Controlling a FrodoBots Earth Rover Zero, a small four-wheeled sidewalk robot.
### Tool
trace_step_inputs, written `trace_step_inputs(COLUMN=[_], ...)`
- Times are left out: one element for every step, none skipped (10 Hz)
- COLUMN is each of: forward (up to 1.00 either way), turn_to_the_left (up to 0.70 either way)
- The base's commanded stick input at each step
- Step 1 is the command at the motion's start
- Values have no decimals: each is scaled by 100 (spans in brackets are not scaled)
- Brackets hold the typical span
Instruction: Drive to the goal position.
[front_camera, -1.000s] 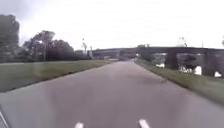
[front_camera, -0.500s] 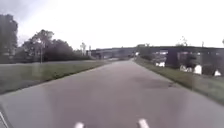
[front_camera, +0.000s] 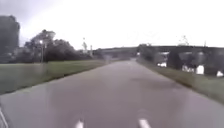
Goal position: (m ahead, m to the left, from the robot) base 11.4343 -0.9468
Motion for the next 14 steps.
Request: trace_step_inputs(forward=[70, 70, 70, 70, 70, 70, 70, 70, 70, 70, 70, 70, 70, 70], turn_to_the_left=[0, 0, 0, 0, 0, 0, 0, 0, 0, 0, 0, 0, 0, 0])
